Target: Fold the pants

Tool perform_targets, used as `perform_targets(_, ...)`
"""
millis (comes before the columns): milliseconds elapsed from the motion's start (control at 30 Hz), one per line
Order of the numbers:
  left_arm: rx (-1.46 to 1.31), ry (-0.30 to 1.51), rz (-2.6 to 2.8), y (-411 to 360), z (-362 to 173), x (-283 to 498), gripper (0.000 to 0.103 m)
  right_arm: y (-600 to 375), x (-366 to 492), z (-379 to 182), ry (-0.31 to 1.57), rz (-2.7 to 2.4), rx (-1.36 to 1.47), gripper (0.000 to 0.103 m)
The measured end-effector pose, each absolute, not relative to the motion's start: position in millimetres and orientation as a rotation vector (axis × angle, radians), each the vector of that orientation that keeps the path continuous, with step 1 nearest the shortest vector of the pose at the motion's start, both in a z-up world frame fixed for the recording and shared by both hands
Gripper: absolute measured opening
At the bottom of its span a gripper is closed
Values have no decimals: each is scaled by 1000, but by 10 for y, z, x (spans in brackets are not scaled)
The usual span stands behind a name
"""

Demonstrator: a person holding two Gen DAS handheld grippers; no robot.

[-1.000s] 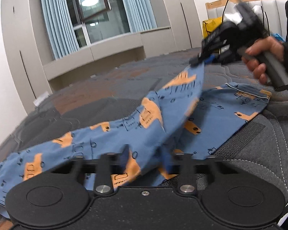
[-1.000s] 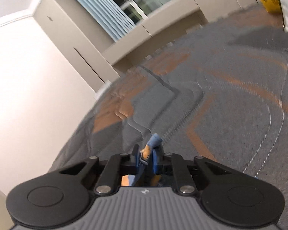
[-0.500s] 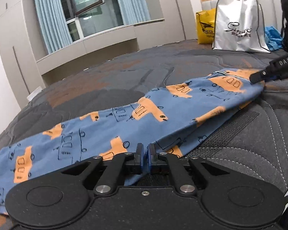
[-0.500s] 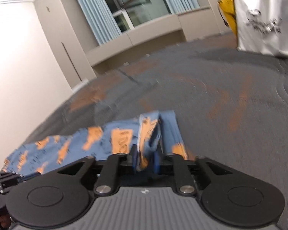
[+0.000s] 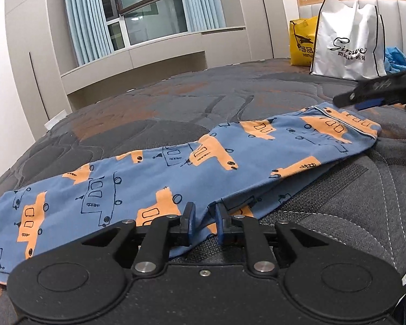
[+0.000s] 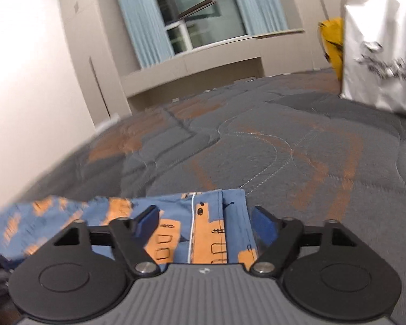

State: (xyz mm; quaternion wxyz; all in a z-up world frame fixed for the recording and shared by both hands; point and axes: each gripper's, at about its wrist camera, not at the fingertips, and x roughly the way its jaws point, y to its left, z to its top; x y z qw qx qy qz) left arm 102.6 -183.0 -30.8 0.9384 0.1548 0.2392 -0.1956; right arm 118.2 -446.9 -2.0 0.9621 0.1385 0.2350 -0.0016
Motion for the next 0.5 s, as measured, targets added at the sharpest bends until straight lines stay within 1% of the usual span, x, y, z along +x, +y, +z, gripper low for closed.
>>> perform_targets(33,310,490,-399,-1825,-309,1027,18,-4435,1252,-26,497,-16,253,60)
perform_targets(67,299,488,-394,-1815,-307,1025,19,-4430,1305,-28,511,-20,250,55)
perform_targets(100,286,486,-392,-1804,-303,1022,19,-4434,1346,-30,525,-22,252,50)
perform_targets(167,273,484,-395,-1792,-295,1017,19,-4437,1449,-28,548,-24,238,45)
perform_targets(200,272,482,-396,-1791,-290,1015,19,-4437,1496,-40,563,-15,232,32)
perform_targets(233,270,479,-395,-1788,-284,1010,16,-4438,1533,-54,578,0,235,20)
perform_targets(267,266,474,-393,-1784,-274,1005,14,-4443,1566,-65,590,18,241,20)
perform_targets(300,263,472,-392,-1782,-263,1000,11,-4451,1587,-64,590,25,241,16)
perform_targets(333,259,467,-387,-1784,-250,993,11,-4475,1589,-58,585,28,241,12)
perform_targets(400,254,460,-377,-1798,-224,971,11,-4519,1591,3,562,25,240,7)
perform_targets(500,262,438,-369,-1841,-202,937,11,-4545,1586,120,532,14,198,6)
